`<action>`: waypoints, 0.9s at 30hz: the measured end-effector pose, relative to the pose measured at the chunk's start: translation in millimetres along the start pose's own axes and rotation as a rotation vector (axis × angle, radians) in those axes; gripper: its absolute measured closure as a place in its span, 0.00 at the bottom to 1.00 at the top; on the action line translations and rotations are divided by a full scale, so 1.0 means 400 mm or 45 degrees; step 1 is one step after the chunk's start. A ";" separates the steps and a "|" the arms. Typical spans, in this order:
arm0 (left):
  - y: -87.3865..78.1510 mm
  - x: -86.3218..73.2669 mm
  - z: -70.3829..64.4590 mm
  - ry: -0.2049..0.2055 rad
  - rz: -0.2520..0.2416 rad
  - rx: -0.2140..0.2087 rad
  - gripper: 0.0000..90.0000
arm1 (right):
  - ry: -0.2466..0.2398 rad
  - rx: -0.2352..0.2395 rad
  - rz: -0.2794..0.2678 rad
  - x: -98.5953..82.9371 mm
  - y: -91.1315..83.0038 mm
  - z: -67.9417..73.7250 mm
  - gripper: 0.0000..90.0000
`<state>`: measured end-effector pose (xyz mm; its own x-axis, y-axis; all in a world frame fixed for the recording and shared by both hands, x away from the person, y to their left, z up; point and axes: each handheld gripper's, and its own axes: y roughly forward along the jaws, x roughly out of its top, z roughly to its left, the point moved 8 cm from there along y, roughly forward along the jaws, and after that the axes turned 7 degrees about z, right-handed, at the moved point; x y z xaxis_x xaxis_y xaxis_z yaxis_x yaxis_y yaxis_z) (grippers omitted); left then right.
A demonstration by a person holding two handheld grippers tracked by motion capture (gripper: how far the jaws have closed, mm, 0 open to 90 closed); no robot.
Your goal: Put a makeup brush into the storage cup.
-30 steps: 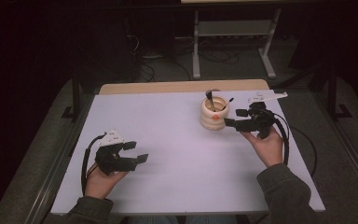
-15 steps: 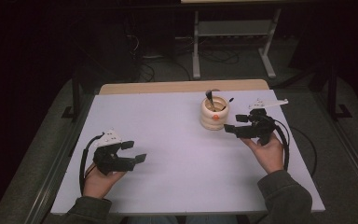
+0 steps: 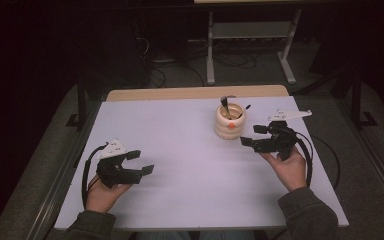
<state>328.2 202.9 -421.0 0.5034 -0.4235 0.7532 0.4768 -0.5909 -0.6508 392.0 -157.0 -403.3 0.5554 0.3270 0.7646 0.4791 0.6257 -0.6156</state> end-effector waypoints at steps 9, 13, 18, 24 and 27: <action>0.002 -0.006 -0.005 0.007 -0.001 0.011 0.27 | -0.040 -0.019 0.003 -0.033 -0.001 0.026 0.26; 0.005 -0.012 -0.008 0.007 0.006 0.016 0.27 | -0.034 -0.016 0.025 -0.057 0.001 0.028 0.26; 0.009 -0.019 -0.013 0.009 0.015 0.017 0.27 | -0.022 -0.020 0.023 -0.083 0.003 0.025 0.26; 0.007 -0.025 -0.022 0.017 0.014 0.021 0.27 | -0.021 -0.024 0.014 -0.101 0.002 0.025 0.25; 0.006 -0.032 -0.025 0.023 0.019 0.022 0.27 | -0.014 -0.025 0.018 -0.113 0.000 0.028 0.25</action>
<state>315.6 200.0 -431.0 0.4973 -0.4444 0.7451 0.4817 -0.5728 -0.6632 359.3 -164.1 -435.8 0.5549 0.3435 0.7576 0.4844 0.6069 -0.6300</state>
